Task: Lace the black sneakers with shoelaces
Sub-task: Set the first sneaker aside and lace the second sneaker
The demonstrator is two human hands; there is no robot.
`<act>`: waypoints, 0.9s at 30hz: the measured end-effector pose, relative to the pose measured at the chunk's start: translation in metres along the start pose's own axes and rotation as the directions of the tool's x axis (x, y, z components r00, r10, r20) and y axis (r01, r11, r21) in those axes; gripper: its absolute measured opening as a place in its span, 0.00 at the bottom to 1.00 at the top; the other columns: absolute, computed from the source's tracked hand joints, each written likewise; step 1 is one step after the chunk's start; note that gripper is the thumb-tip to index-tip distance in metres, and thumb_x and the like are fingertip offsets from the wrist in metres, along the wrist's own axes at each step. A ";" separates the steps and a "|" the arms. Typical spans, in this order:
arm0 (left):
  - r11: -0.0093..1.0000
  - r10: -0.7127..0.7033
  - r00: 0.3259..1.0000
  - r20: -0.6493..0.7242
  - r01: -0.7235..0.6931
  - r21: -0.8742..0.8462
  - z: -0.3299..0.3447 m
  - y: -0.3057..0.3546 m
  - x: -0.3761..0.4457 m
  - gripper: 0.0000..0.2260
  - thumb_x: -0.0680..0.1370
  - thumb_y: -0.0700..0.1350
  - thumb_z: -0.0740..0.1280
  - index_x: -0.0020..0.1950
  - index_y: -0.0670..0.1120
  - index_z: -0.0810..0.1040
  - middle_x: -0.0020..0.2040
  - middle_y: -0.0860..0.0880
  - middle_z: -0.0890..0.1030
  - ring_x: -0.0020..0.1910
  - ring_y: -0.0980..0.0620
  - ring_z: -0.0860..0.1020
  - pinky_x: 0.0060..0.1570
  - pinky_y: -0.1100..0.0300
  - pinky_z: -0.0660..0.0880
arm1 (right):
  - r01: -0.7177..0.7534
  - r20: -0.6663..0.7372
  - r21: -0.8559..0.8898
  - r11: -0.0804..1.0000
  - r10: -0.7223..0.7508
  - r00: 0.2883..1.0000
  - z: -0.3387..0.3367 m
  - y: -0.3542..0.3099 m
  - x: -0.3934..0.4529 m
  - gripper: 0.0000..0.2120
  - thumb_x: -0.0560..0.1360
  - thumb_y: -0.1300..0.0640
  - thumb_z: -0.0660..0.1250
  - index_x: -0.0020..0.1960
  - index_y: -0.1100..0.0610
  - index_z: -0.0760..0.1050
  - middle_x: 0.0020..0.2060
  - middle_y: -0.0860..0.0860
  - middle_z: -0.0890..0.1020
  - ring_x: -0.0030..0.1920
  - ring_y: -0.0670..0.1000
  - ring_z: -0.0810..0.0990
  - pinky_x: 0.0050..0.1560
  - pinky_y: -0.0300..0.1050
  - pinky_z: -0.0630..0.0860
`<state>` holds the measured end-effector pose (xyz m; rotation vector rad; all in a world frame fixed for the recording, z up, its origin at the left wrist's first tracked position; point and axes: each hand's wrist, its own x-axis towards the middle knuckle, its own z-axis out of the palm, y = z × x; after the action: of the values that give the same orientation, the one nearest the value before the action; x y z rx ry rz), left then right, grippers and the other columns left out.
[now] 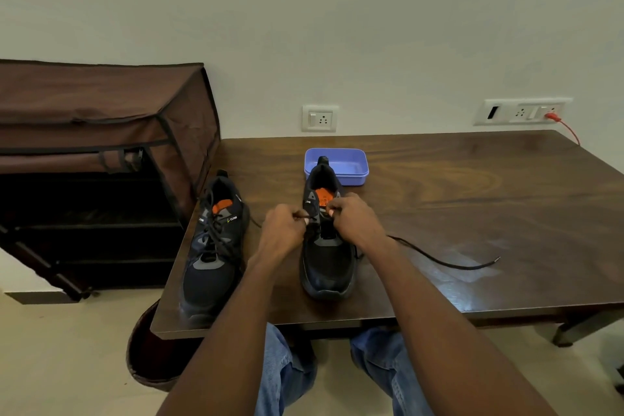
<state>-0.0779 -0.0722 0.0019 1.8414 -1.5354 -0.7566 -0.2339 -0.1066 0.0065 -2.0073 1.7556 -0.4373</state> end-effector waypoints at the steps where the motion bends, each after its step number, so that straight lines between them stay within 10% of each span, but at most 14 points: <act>1: 0.993 -0.038 0.997 -0.068 0.030 -0.111 -0.005 0.000 0.000 0.06 0.81 0.40 0.66 0.52 0.45 0.83 0.39 0.48 0.82 0.36 0.51 0.81 0.42 0.52 0.82 | 0.000 -0.001 0.007 1.000 0.000 1.000 -0.001 0.001 0.001 0.13 0.78 0.59 0.62 0.59 0.49 0.80 0.58 0.54 0.73 0.54 0.57 0.76 0.56 0.52 0.75; 7: 0.524 -0.605 0.694 -0.392 -0.024 -0.851 -0.036 -0.004 0.005 0.09 0.80 0.37 0.63 0.58 0.40 0.80 0.47 0.41 0.84 0.31 0.52 0.81 0.28 0.61 0.77 | 0.018 0.016 0.034 0.999 -0.018 1.000 -0.003 0.006 0.003 0.12 0.79 0.59 0.62 0.58 0.51 0.81 0.57 0.54 0.74 0.54 0.56 0.75 0.53 0.48 0.72; 10: 0.613 -0.632 0.615 -0.471 0.026 -0.789 -0.038 -0.007 0.002 0.16 0.80 0.36 0.61 0.66 0.43 0.77 0.58 0.43 0.81 0.44 0.48 0.83 0.44 0.52 0.82 | 0.010 0.026 -0.004 1.000 -0.010 1.000 -0.002 0.006 0.004 0.13 0.80 0.58 0.60 0.59 0.48 0.80 0.60 0.53 0.74 0.59 0.57 0.75 0.62 0.52 0.68; 13: 0.973 -0.177 0.826 -0.535 0.067 -0.220 -0.029 -0.001 -0.003 0.24 0.76 0.36 0.64 0.72 0.49 0.73 0.72 0.48 0.71 0.69 0.47 0.70 0.69 0.47 0.67 | -0.003 0.038 -0.093 0.996 0.006 0.999 -0.006 0.004 0.002 0.15 0.81 0.57 0.58 0.61 0.46 0.79 0.64 0.51 0.73 0.65 0.55 0.71 0.70 0.61 0.55; 15: 0.989 0.042 0.966 -0.255 -0.003 0.151 -0.018 0.007 -0.004 0.21 0.76 0.41 0.67 0.69 0.53 0.76 0.72 0.50 0.71 0.73 0.46 0.62 0.73 0.42 0.59 | -0.004 0.047 -0.074 0.997 0.008 0.999 -0.009 0.003 0.000 0.18 0.79 0.60 0.57 0.62 0.46 0.78 0.66 0.51 0.73 0.66 0.54 0.69 0.69 0.60 0.53; 19: 0.915 0.038 0.998 0.042 -0.051 0.401 -0.002 0.013 -0.002 0.08 0.80 0.52 0.65 0.57 0.58 0.81 0.57 0.51 0.78 0.68 0.45 0.65 0.70 0.41 0.57 | 0.002 0.058 -0.050 0.999 0.001 0.998 -0.010 0.003 -0.003 0.21 0.78 0.63 0.56 0.63 0.46 0.78 0.67 0.50 0.72 0.67 0.53 0.69 0.70 0.60 0.52; 23: 0.990 -0.110 0.957 -0.268 0.082 -0.113 -0.017 0.004 0.002 0.07 0.81 0.47 0.66 0.46 0.54 0.83 0.40 0.55 0.81 0.44 0.54 0.78 0.63 0.48 0.69 | -0.016 0.054 -0.013 1.000 0.017 0.998 -0.013 0.007 -0.001 0.23 0.76 0.65 0.56 0.61 0.44 0.79 0.67 0.49 0.74 0.67 0.54 0.69 0.73 0.63 0.51; 27: 0.693 -0.547 0.668 -0.505 0.023 -0.721 -0.043 -0.004 0.001 0.07 0.78 0.41 0.66 0.47 0.44 0.85 0.37 0.51 0.82 0.38 0.52 0.80 0.47 0.52 0.80 | -0.020 0.054 0.010 1.000 0.020 0.998 -0.015 0.007 0.000 0.22 0.77 0.65 0.56 0.58 0.45 0.80 0.64 0.48 0.77 0.65 0.54 0.71 0.72 0.63 0.52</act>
<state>-0.0422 -0.0683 0.0267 1.5350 -0.3504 -0.5411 -0.2475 -0.1086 0.0159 -1.9739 1.7356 -0.3819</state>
